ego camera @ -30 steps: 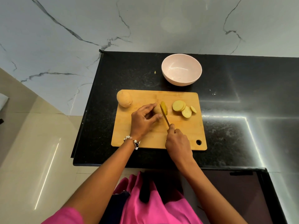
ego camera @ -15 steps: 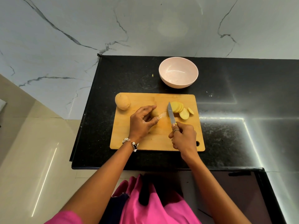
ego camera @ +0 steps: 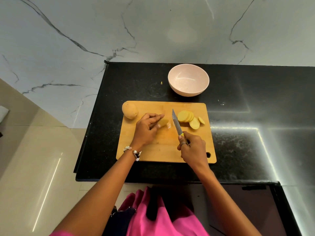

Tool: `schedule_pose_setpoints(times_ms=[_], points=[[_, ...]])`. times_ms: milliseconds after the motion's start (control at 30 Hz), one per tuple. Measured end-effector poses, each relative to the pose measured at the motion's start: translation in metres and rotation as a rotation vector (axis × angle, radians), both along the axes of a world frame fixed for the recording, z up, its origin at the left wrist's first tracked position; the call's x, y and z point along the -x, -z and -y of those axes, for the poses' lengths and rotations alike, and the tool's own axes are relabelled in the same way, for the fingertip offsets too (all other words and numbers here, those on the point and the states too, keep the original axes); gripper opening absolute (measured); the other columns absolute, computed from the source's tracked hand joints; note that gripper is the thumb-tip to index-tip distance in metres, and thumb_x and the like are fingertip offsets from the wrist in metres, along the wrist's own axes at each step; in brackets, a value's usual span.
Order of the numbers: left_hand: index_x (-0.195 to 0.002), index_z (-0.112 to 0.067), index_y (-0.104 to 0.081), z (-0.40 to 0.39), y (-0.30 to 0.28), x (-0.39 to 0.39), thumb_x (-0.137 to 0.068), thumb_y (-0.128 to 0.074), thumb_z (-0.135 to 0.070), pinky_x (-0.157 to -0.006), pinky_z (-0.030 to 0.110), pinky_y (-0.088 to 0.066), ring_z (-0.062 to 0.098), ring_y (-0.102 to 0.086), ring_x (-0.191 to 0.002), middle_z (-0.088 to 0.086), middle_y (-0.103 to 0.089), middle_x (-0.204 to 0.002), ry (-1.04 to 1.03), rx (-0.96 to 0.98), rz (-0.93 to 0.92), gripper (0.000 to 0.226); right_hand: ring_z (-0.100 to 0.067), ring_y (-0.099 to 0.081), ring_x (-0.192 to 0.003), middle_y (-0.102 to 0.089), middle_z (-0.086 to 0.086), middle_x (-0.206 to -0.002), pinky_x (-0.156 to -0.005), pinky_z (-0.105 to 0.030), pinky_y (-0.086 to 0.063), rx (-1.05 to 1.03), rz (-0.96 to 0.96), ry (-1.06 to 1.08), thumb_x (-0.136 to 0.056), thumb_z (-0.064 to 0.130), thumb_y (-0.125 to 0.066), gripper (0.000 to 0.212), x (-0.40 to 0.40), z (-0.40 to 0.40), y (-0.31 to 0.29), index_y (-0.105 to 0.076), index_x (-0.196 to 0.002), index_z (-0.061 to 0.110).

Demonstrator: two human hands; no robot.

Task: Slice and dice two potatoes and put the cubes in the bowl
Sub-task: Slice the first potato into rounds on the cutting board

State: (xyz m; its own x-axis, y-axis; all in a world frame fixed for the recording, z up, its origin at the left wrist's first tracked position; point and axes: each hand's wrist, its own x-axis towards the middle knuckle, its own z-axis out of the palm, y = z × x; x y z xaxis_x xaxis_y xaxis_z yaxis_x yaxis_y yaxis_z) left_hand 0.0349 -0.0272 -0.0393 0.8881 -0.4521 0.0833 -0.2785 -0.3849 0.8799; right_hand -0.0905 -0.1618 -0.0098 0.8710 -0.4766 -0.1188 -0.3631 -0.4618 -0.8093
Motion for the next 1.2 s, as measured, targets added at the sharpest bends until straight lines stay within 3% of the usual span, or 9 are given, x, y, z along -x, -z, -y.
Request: schedule_pose_setpoints(times_ms=[167, 267, 367, 533, 667, 833, 1000, 1200], points=[[-0.108, -0.014, -0.07, 0.004, -0.006, -0.004, -0.081, -0.057, 0.012, -0.08, 0.004, -0.044, 0.006, -0.056, -0.096, -0.003, -0.061, -0.104, -0.111, -0.067, 0.173, 0.039, -0.027, -0.058, -0.059, -0.065, -0.01, -0.069, -0.058, -0.047, -0.05, -0.004, -0.041, -0.052, -0.097, 0.026, -0.05, 0.026, -0.005, 0.002, 0.004, -0.065, -0.11, 0.01], [-0.106, -0.015, -0.071, 0.006, -0.006, 0.0, -0.083, -0.062, 0.002, -0.08, 0.009, -0.048, 0.007, -0.058, -0.092, -0.001, -0.062, -0.101, -0.123, -0.062, 0.196, 0.03, -0.032, -0.061, -0.077, -0.068, -0.011, -0.083, -0.068, -0.046, -0.053, -0.008, -0.066, -0.088, -0.096, 0.028, -0.05, 0.037, -0.006, -0.001, 0.006, -0.057, -0.129, 0.011], [-0.115, -0.014, -0.067, 0.005, -0.004, 0.008, -0.083, -0.069, -0.013, -0.085, 0.018, -0.052, 0.007, -0.057, -0.099, -0.002, -0.055, -0.109, -0.094, -0.009, 0.083, 0.032, -0.033, -0.063, -0.079, -0.068, -0.01, -0.081, -0.07, -0.047, -0.053, -0.005, -0.063, -0.096, -0.097, 0.028, -0.05, 0.041, -0.004, -0.005, 0.005, -0.051, -0.134, 0.01], [-0.115, -0.014, -0.067, 0.008, -0.002, 0.017, -0.072, -0.08, -0.023, -0.081, 0.002, -0.043, 0.002, -0.053, -0.101, 0.0, -0.057, -0.114, -0.127, 0.005, 0.081, 0.046, -0.03, -0.062, -0.077, -0.068, -0.01, -0.081, -0.069, -0.046, -0.053, 0.032, -0.06, -0.117, -0.097, 0.029, -0.05, 0.043, -0.004, -0.007, 0.004, -0.05, -0.135, 0.01], [-0.119, -0.013, -0.063, 0.008, -0.002, 0.012, -0.072, -0.079, -0.022, -0.085, 0.009, -0.046, 0.004, -0.056, -0.103, -0.002, -0.06, -0.116, -0.114, -0.002, 0.114, 0.051, -0.027, -0.062, -0.069, -0.067, -0.01, -0.076, -0.063, -0.047, -0.053, 0.05, -0.037, -0.096, -0.096, 0.028, -0.05, 0.041, -0.004, -0.006, -0.001, -0.052, -0.132, 0.008], [-0.123, -0.013, -0.06, 0.009, -0.004, -0.007, -0.075, -0.078, -0.019, -0.089, 0.003, -0.039, 0.003, -0.051, -0.113, 0.0, -0.059, -0.126, -0.025, -0.039, 0.107, 0.052, -0.023, -0.059, -0.056, -0.064, -0.008, -0.069, -0.054, -0.047, -0.05, 0.1, 0.001, -0.094, -0.097, 0.024, -0.05, 0.031, -0.009, -0.005, -0.009, -0.06, -0.12, 0.007], [-0.125, -0.015, -0.059, 0.006, 0.003, -0.009, -0.072, -0.079, -0.017, -0.098, 0.03, -0.048, 0.008, -0.052, -0.119, 0.0, -0.056, -0.129, -0.008, 0.019, 0.052, 0.057, -0.025, -0.057, -0.061, -0.066, -0.013, -0.074, -0.056, -0.04, -0.042, 0.223, 0.009, -0.147, -0.098, 0.019, -0.047, 0.03, -0.011, -0.014, -0.017, -0.059, -0.119, 0.001], [-0.126, -0.013, -0.058, 0.005, 0.005, -0.007, -0.072, -0.079, -0.015, -0.096, 0.032, -0.05, 0.008, -0.054, -0.117, -0.002, -0.057, -0.127, -0.021, 0.047, 0.026, 0.058, -0.028, -0.059, -0.066, -0.066, -0.014, -0.077, -0.054, -0.033, -0.035, 0.307, -0.001, -0.192, -0.099, 0.017, -0.043, 0.03, -0.014, -0.02, -0.02, -0.057, -0.12, 0.001]])
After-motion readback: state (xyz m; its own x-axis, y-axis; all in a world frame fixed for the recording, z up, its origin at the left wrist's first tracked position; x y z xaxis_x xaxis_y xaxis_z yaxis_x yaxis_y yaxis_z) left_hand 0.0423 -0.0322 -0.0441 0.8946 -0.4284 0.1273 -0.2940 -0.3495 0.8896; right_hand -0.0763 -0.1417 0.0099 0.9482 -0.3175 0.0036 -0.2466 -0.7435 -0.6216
